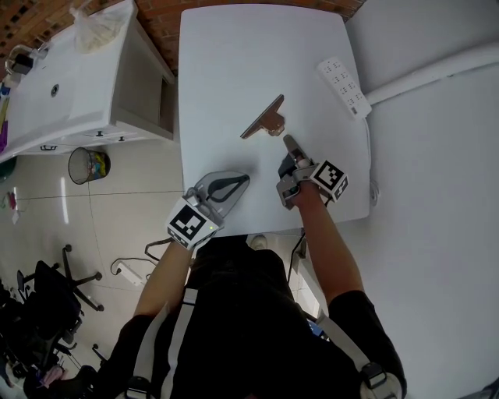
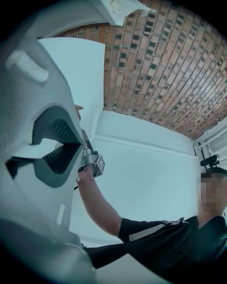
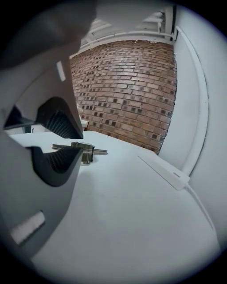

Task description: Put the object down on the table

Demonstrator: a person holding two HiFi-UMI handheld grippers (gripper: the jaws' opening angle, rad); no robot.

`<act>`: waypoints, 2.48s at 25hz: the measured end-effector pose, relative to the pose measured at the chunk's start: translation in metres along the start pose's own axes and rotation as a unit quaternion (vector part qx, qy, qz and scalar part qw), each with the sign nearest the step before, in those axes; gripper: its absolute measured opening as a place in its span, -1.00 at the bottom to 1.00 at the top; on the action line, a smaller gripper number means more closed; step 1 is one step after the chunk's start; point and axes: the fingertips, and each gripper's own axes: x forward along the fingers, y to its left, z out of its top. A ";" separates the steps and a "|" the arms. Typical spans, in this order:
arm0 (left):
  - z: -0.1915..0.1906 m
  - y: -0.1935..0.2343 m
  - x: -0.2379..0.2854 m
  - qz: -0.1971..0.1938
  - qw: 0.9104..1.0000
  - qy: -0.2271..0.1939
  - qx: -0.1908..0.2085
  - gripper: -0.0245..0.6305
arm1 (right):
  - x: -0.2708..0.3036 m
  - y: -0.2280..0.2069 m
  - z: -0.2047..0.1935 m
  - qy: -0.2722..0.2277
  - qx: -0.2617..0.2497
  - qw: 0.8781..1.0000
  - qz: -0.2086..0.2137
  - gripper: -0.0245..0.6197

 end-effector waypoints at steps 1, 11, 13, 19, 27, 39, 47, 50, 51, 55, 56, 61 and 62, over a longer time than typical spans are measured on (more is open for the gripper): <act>0.001 -0.003 0.000 0.001 1.000 -0.002 0.002 -0.93 | -0.007 0.000 0.001 -0.006 -0.008 1.000 0.000 -0.74; 0.035 -0.045 -0.014 0.035 0.998 -0.041 0.036 -0.93 | -0.089 0.095 -0.001 -0.040 -0.331 0.941 0.061 -0.92; 0.049 -0.062 -0.017 0.043 0.997 -0.063 0.030 -0.93 | -0.122 0.113 -0.009 -0.054 -0.364 0.927 0.074 -0.92; 0.067 -0.137 -0.015 0.028 0.993 -0.095 0.057 -0.93 | -0.229 0.118 -0.030 -0.054 -0.450 0.888 0.079 -0.92; 0.093 -0.202 -0.052 0.056 0.984 -0.161 0.053 -0.93 | -0.328 0.128 -0.060 -0.079 -0.501 0.856 0.099 -0.92; 0.080 -0.235 -0.125 0.137 0.975 -0.165 0.050 -0.93 | -0.346 0.170 -0.114 -0.071 -0.530 0.826 0.181 -0.92; 0.074 -0.239 -0.152 0.146 0.975 -0.165 0.036 -0.93 | -0.346 0.163 -0.132 -0.055 -0.525 0.827 0.191 -0.91; 0.070 -0.229 -0.157 0.153 0.975 -0.155 0.029 -0.93 | -0.345 0.161 -0.125 -0.060 -0.509 0.839 0.181 -0.91; 0.068 -0.224 -0.160 0.159 0.975 -0.152 0.026 -0.93 | -0.344 0.160 -0.120 -0.066 -0.498 0.846 0.179 -0.91; 0.071 -0.210 -0.181 0.180 0.969 -0.168 0.005 -0.93 | -0.347 0.159 -0.119 -0.071 -0.497 0.848 0.169 -0.91; 0.075 -0.210 -0.186 0.182 0.968 -0.173 0.005 -0.93 | -0.349 0.159 -0.122 -0.070 -0.505 0.844 0.166 -0.91; 0.089 -0.217 -0.207 0.183 0.968 -0.171 0.030 -0.93 | -0.363 0.167 -0.127 -0.089 -0.537 0.826 0.151 -0.91; 0.086 -0.218 -0.211 0.181 0.969 -0.165 0.039 -0.93 | -0.365 0.167 -0.129 -0.094 -0.540 0.823 0.150 -0.91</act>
